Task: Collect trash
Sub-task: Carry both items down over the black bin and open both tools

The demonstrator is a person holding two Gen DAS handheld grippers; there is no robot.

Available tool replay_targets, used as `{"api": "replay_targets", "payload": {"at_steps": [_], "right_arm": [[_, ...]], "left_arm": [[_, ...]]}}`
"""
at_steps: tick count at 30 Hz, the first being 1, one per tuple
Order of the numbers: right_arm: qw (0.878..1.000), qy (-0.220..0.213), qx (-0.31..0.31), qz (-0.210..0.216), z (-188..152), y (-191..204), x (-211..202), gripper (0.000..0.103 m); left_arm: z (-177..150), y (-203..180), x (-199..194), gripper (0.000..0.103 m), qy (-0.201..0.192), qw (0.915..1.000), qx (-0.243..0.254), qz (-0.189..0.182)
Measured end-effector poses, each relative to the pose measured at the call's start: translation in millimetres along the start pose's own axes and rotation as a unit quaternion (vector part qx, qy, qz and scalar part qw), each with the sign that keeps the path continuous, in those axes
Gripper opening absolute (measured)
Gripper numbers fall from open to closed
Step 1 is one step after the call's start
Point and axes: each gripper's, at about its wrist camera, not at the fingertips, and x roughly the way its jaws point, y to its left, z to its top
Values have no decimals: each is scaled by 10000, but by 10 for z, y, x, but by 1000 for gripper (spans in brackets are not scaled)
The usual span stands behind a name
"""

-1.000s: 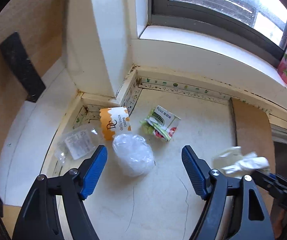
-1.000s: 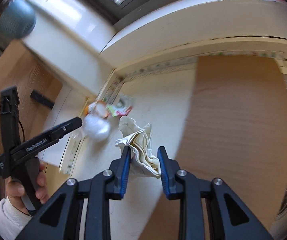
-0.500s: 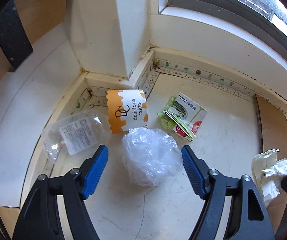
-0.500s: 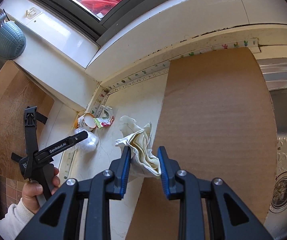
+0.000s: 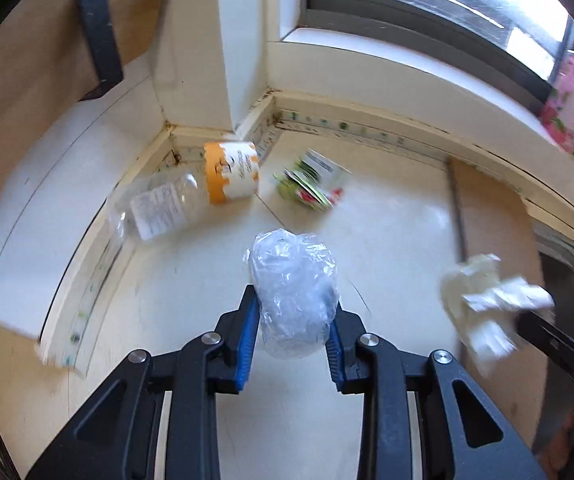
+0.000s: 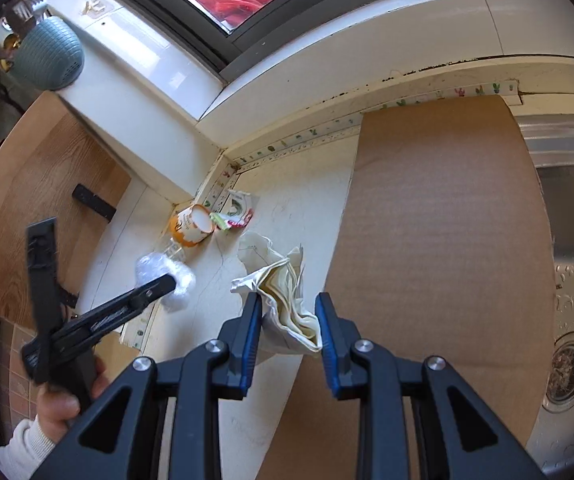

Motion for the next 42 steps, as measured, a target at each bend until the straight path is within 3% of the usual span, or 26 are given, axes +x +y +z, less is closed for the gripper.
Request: {"api": "replay_targets", "payload": {"at_steps": [8, 17, 27, 34, 42], "right_arm": [[9993, -222, -298, -22, -553, 435, -595, 27], [9971, -650, -380, -65, -1678, 1042, -1464, 27], [9977, -284, -557, -257, -2967, 1394, -1842, 27], [9936, 498, -808, -614, -3610, 1385, -1631, 27], [9793, 1688, -653, -911, -4119, 802, -819, 27]], "left_arm": [[-934, -99, -968, 28, 26, 9978, 577, -329], [-2007, 125, -2060, 29, -455, 9944, 717, -628], [-3257, 614, -2798, 29, -401, 9947, 554, -774], [-3985, 926, -2646, 30, 146, 9972, 347, -648], [-4648, 1073, -1678, 30, 1266, 9902, -223, -538]]}}
